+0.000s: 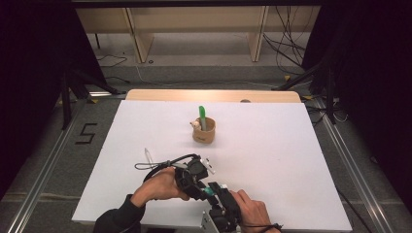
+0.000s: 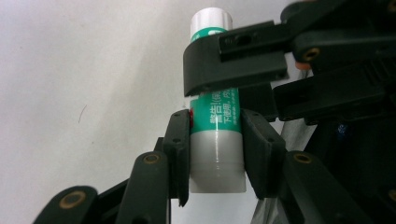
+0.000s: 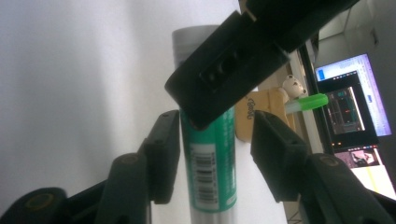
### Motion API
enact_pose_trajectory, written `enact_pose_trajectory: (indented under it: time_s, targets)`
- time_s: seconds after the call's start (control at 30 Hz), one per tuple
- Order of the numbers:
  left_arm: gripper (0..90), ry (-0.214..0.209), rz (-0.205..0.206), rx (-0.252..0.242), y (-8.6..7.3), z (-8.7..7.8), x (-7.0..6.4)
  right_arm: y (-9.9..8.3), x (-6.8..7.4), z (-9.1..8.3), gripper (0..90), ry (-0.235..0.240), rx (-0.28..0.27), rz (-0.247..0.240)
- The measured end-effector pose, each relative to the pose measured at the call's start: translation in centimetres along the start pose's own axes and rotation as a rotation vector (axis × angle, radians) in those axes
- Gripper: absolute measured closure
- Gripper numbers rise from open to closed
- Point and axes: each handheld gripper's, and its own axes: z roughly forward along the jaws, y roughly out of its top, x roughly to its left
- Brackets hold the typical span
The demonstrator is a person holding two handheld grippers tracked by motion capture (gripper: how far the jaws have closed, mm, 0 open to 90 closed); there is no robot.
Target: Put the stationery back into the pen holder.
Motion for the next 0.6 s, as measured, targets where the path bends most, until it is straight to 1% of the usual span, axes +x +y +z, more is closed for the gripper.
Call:
enact_pose_trajectory:
  time_s: [0.1, 0.13, 0.23, 0.27, 0.33, 0.4, 0.47, 0.5, 0.6]
  targets:
    - [65.1, -0.002, -0.001, 0.002, -0.03, -0.02, 0.03, 0.14, 0.26, 0.18, 58.1, -0.003, 0.002, -0.031]
    - [65.1, -0.001, -0.006, -0.004, -0.05, -0.04, 0.02, 0.14, 0.26, 0.18, 58.1, -0.003, 0.002, -0.031]
    - [65.1, -0.003, -0.006, -0.004, -0.04, -0.15, 0.07, 0.26, 0.44, 0.29, 61.9, -0.012, 0.013, -0.033]
    - [65.1, -0.001, -0.005, -0.004, -0.03, -0.16, 0.08, 0.28, 0.44, 0.32, 62.6, -0.019, 0.012, -0.048]
    - [65.1, -0.003, -0.005, -0.005, -0.03, -0.15, 0.1, 0.3, 0.49, 0.34, 63.3, -0.02, 0.011, -0.052]
    - [65.1, -0.002, -0.005, -0.005, -0.04, -0.16, 0.12, 0.33, 0.68, 0.38, 65.1, -0.033, 0.017, -0.063]
    - [65.1, -0.001, -0.007, -0.005, -0.06, -0.16, 0.16, 0.33, 0.68, 0.44, 65.2, -0.034, 0.011, -0.068]
    - [65.1, -0.002, -0.011, -0.007, -0.07, -0.14, 0.16, 0.37, 0.72, 0.43, 65.4, -0.035, 0.018, -0.078]
    - [65.0, -0.006, -0.009, -0.004, -0.11, -0.15, 0.26, 0.36, 0.76, 0.46, 65.6, -0.04, 0.017, -0.08]
